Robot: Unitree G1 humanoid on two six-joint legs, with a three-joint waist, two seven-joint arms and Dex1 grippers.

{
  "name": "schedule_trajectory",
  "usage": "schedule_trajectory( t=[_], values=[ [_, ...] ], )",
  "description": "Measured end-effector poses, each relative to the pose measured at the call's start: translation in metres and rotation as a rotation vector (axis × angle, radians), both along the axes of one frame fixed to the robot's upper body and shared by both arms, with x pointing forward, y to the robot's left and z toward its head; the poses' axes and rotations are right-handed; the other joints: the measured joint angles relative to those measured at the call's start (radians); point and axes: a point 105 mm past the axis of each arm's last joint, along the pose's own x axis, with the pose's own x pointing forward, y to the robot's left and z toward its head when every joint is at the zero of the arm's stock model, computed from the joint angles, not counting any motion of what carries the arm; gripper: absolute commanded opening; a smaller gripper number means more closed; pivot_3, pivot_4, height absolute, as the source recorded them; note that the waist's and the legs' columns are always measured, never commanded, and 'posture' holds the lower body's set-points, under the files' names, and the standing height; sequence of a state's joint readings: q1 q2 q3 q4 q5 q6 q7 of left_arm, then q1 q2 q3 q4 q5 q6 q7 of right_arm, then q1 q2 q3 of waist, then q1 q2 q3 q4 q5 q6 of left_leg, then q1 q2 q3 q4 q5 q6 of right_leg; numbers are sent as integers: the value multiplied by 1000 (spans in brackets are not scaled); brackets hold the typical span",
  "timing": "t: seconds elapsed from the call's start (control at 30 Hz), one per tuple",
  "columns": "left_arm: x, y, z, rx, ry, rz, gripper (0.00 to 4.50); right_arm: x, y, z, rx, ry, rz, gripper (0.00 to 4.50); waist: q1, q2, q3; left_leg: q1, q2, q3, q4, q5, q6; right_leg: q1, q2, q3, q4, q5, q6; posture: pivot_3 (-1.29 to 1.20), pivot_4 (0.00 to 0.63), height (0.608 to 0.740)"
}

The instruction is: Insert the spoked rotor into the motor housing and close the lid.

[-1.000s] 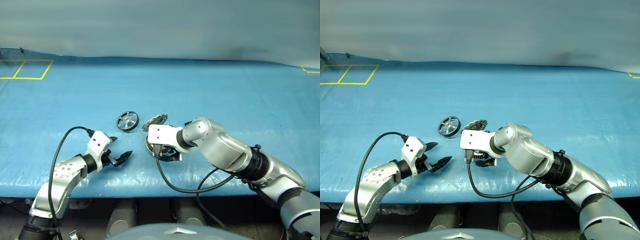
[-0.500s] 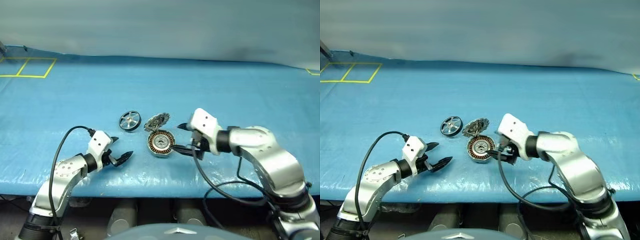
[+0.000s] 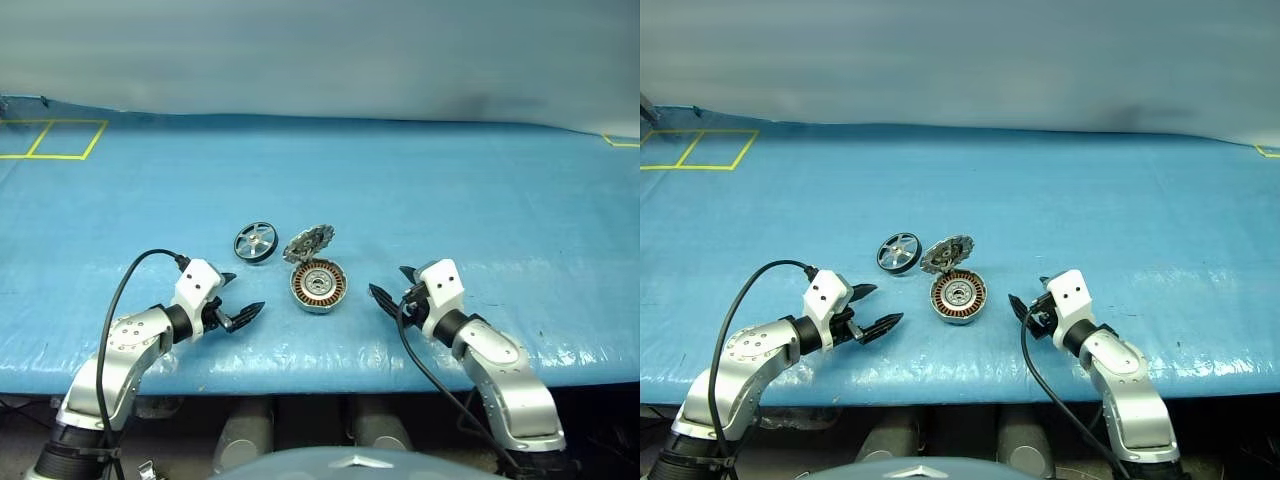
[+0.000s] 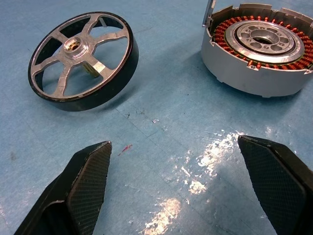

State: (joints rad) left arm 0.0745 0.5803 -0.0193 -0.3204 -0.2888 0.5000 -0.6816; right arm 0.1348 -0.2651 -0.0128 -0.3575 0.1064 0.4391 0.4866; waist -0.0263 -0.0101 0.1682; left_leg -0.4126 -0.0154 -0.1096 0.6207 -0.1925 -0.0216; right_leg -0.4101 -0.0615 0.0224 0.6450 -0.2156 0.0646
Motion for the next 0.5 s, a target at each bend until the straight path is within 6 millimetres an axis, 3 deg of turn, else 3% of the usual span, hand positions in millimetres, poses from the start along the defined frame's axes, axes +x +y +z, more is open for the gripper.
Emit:
schedule_trajectory(
  t=[0.2,0.5],
  values=[
    [0,0,0,2,1,0,4500,7,1,-16,18,0,-64,3848,0,0,0,0,0,0,-1,0,0,0,0,0,0,0,-1,0,150,740],
    [-2,2,-3,4,16,5,4500,-4,18,-24,27,23,-6,3848,0,0,0,1,0,0,-1,0,0,0,0,0,0,0,-1,0,150,740]
  ],
)
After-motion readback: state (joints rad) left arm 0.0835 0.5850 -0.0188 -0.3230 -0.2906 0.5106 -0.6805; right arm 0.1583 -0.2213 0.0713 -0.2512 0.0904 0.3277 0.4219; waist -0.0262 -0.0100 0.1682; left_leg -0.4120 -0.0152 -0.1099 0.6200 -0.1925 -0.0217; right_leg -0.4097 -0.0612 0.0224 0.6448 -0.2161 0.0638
